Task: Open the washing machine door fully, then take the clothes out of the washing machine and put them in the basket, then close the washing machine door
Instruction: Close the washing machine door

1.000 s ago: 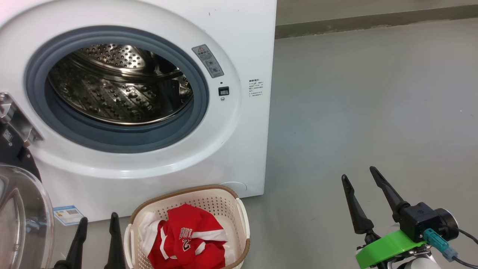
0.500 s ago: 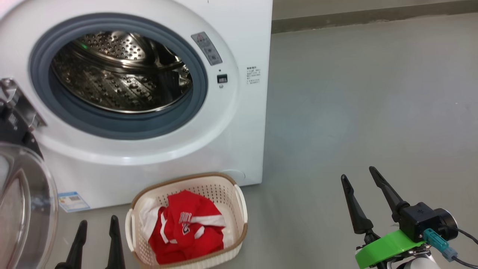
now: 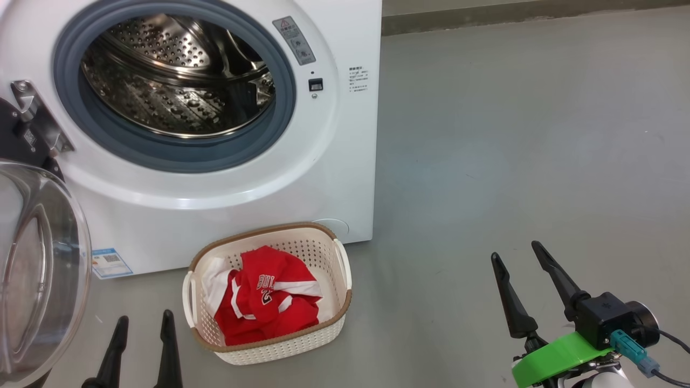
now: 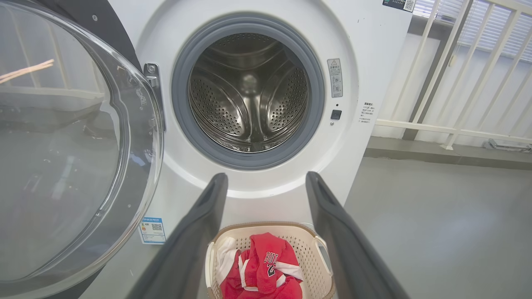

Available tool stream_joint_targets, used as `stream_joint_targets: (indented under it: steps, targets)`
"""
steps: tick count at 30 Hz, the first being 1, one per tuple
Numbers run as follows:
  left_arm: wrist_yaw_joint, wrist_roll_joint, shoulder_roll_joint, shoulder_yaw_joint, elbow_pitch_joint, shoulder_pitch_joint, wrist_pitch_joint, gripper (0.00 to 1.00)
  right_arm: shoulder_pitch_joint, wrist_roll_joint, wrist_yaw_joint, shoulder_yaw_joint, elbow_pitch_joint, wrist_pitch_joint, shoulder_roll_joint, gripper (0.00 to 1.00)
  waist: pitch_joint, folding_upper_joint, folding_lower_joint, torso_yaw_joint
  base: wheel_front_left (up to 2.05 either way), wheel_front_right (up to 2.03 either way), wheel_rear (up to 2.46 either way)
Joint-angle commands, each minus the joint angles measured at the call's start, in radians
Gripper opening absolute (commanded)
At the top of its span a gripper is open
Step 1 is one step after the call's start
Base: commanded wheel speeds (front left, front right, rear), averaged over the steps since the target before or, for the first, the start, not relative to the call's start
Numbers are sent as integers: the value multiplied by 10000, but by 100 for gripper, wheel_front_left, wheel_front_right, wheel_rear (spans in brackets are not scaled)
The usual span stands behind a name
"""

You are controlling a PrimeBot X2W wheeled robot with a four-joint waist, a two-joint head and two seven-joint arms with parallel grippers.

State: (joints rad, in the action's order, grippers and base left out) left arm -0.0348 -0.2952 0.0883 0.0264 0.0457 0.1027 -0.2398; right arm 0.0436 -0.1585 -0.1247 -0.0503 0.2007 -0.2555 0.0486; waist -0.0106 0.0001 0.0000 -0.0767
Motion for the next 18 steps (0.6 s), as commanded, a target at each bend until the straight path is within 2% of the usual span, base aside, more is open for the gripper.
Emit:
stream_joint_targets:
  steps: [1, 9, 18]
  targets:
    - [-77, 155, 204, 267, -293, -226, -87, 100, 244, -44, -60, -277, -220, -63, 16, 100, -3, -1, 0, 10, 0, 0, 0]
    - [-228, 301, 194, 171, -285, -235, -117, 100, 193, -78, -60, -175, -220, -63, 16, 100, -33, -1, 0, 194, 0, 0, 0]
    - [-508, 608, 175, 110, -666, -259, -173, 100, 104, -58, -60, -228, -235, -63, 16, 100, 12, -1, 0, 847, 0, 0, 0]
